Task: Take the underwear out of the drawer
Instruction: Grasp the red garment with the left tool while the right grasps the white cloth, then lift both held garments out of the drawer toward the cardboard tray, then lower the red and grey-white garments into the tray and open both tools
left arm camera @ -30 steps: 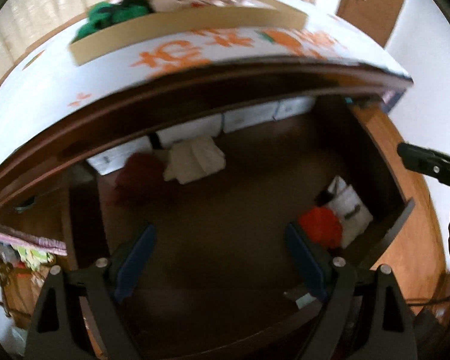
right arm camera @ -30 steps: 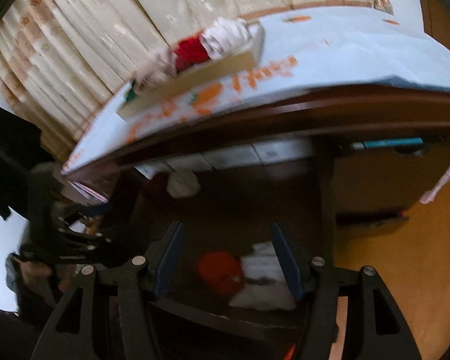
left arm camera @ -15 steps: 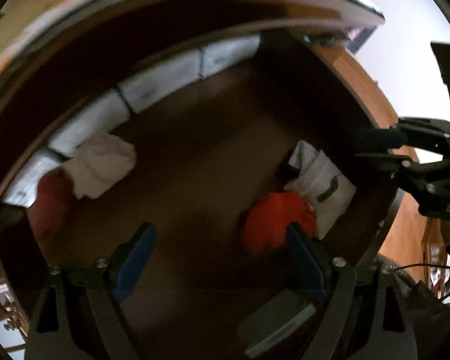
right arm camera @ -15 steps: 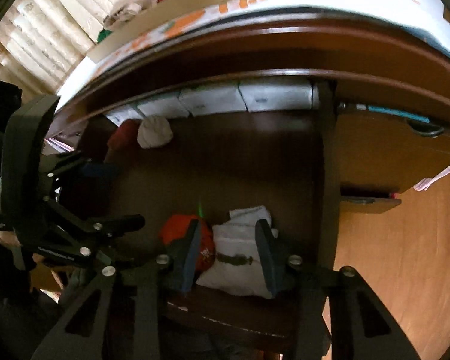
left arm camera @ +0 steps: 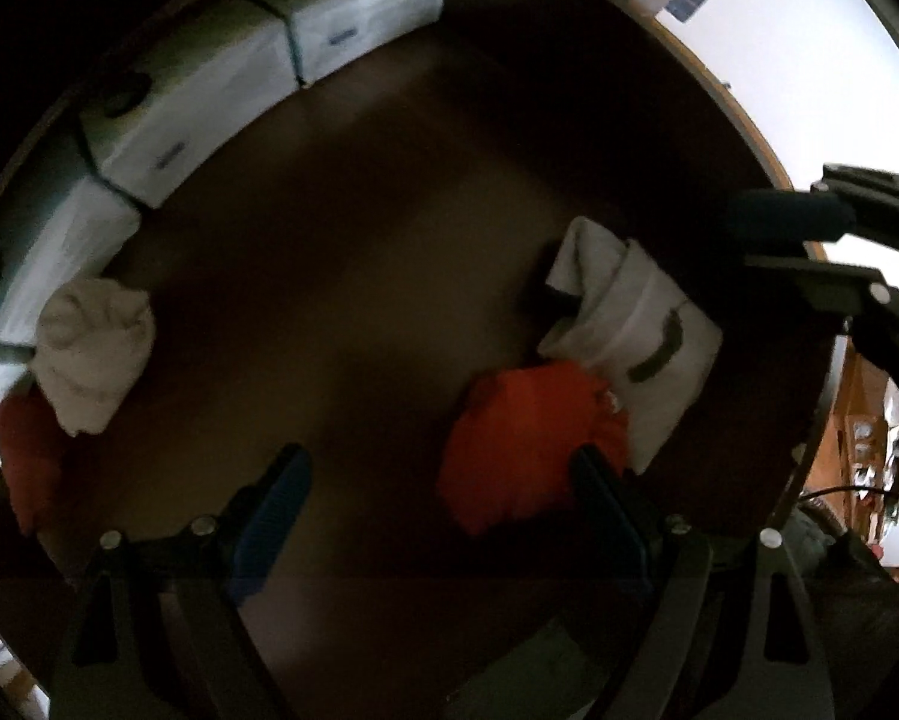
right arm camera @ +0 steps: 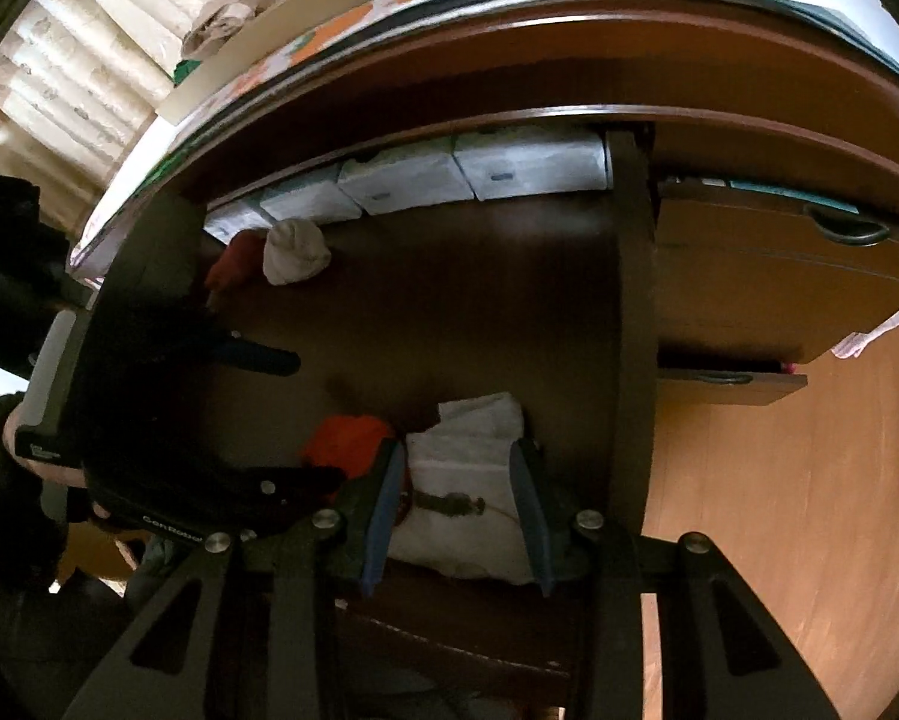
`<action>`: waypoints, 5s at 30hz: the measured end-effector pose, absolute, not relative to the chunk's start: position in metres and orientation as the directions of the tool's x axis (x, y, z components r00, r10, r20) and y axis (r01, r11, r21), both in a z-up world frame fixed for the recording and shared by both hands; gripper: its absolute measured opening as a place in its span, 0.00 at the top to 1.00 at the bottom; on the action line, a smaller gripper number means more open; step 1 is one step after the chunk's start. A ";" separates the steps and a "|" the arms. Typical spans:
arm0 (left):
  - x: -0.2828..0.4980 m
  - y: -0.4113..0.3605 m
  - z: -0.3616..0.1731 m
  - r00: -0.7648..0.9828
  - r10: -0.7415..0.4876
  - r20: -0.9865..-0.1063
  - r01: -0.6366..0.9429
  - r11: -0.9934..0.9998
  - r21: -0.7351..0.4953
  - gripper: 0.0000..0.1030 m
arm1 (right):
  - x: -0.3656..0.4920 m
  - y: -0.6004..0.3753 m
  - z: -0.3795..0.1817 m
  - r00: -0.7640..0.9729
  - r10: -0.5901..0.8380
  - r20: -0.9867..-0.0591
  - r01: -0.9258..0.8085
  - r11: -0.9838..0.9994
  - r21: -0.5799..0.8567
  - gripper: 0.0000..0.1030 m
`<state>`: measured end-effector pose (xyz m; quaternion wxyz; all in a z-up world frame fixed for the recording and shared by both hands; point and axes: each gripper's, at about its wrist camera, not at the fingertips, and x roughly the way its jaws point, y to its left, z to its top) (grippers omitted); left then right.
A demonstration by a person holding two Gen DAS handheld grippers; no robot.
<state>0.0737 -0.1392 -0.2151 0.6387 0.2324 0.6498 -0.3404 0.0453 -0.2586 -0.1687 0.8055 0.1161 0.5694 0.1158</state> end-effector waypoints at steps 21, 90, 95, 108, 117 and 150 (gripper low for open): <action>0.063 -0.162 -0.218 -0.251 -0.185 -0.950 0.728 0.611 -0.311 0.56 | 0.055 -0.266 -0.178 0.273 0.315 -0.909 -0.006 0.945 0.326 0.61; 0.065 0.025 -0.086 0.226 -0.608 -0.761 0.621 0.692 -0.368 0.69 | 0.078 -0.194 -0.223 0.025 -0.012 -1.000 -0.225 0.974 -0.018 0.77; 0.064 0.020 -0.087 0.221 -0.604 -0.766 0.623 0.692 -0.366 0.69 | 0.070 -0.209 -0.191 0.123 0.121 -0.985 -0.157 0.982 0.101 0.77; 0.063 0.000 -0.063 0.226 -0.625 -0.747 0.648 0.669 -0.364 0.69 | 0.077 -0.200 -0.088 0.377 0.318 -0.870 -0.144 0.948 0.284 0.76; 0.078 -0.020 -0.027 0.318 -0.625 -0.713 0.684 0.672 -0.284 0.69 | 0.086 -0.204 -0.018 0.562 0.329 -0.759 -0.196 0.944 0.264 0.76; 0.217 -0.091 -0.015 0.594 -0.534 -0.602 0.464 0.839 -0.285 0.69 | 0.222 -0.241 0.012 0.770 0.139 -0.623 -0.037 0.984 0.174 0.76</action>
